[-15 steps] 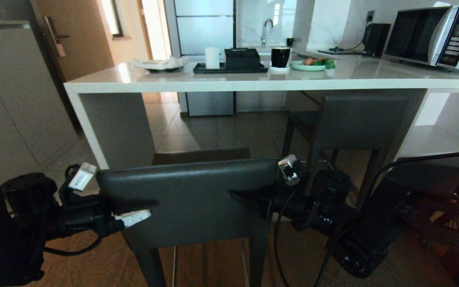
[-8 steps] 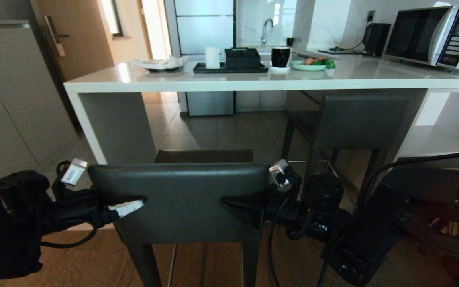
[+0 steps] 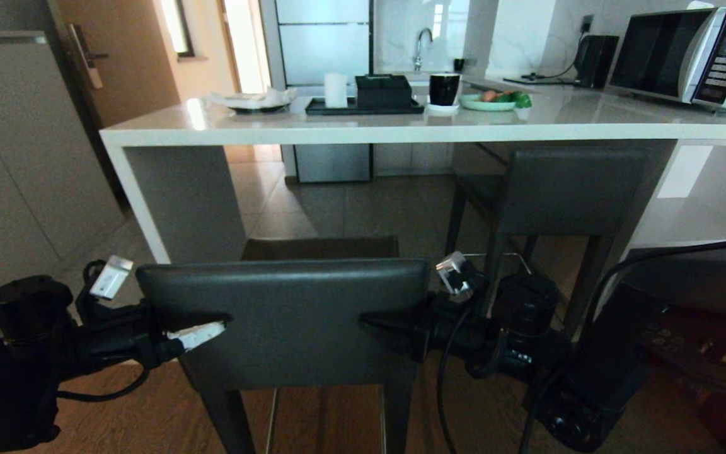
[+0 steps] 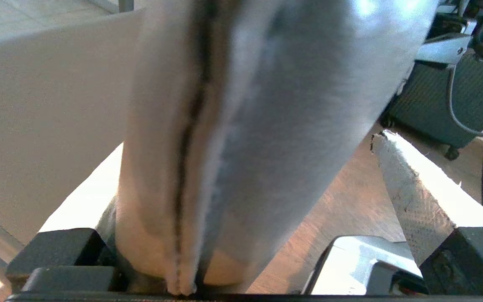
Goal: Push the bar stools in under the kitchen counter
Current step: Pull the gray chair out from under the dining table
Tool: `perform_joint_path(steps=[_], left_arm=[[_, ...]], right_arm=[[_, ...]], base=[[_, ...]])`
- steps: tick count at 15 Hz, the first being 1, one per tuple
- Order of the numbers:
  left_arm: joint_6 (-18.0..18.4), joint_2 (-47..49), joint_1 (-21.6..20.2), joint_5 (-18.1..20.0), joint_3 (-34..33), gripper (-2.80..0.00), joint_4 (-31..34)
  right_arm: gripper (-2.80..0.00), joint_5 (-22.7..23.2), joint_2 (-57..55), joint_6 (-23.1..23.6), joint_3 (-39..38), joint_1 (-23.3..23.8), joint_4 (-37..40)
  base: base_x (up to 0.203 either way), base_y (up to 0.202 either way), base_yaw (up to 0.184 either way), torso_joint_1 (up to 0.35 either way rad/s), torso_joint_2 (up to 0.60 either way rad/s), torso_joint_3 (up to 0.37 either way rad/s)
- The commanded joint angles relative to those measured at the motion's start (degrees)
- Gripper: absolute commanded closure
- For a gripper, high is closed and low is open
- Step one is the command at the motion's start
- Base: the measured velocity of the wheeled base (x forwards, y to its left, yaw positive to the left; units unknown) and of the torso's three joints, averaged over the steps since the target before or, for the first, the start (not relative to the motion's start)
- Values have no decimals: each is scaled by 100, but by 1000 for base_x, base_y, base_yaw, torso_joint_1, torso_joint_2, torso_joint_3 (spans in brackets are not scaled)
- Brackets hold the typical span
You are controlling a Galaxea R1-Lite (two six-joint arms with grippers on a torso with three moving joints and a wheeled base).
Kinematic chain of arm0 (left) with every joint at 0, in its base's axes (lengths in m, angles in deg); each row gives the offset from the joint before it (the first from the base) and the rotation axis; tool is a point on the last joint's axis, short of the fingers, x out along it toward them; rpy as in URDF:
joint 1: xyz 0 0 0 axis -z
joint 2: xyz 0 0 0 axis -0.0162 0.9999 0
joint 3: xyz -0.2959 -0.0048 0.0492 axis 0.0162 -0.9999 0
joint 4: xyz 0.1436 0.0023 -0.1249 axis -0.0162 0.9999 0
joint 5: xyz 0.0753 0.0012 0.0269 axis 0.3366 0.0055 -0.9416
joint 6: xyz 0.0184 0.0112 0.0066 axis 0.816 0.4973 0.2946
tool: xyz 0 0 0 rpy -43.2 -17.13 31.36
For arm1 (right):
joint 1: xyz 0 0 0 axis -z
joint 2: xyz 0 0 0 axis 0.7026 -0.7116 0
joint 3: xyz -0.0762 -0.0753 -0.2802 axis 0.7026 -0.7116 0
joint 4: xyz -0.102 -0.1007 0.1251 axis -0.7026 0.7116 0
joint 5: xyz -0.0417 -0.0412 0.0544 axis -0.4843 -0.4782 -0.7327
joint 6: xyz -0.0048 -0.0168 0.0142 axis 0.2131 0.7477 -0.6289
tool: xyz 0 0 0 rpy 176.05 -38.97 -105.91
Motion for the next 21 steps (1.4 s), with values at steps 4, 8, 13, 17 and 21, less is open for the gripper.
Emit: perform_joint_path(steps=[4, 8, 13, 17, 21], left_arm=[[-27, 33, -624, 14, 1, -280, -45], [-122, -24, -1244, -204, 28, -280, -45], [-397, -1328, -1928, -1776, -566, -280, -45], [-618, -2851, -1932, -2267, -1306, -280, -45], [-1417, -5152, -1847, -2361, -1439, -280, 1010]], right_arm=[[-280, 17, 471, -27, -321, 467, -79], [-280, 14, 889, -31, -796, 638, -94], [-280, -869, 2185, 14, -1614, 1493, -93], [-280, -1687, 3780, 164, -2249, 1729, 335], [-280, -1923, 6333, 169, -2170, 1773, 2828]], base=[[0, 0, 0, 0, 0, 0], [0, 0, 0, 0, 0, 0], [0, 0, 0, 0, 0, 0], [0, 0, 0, 0, 0, 0], [0, 0, 0, 0, 0, 0]])
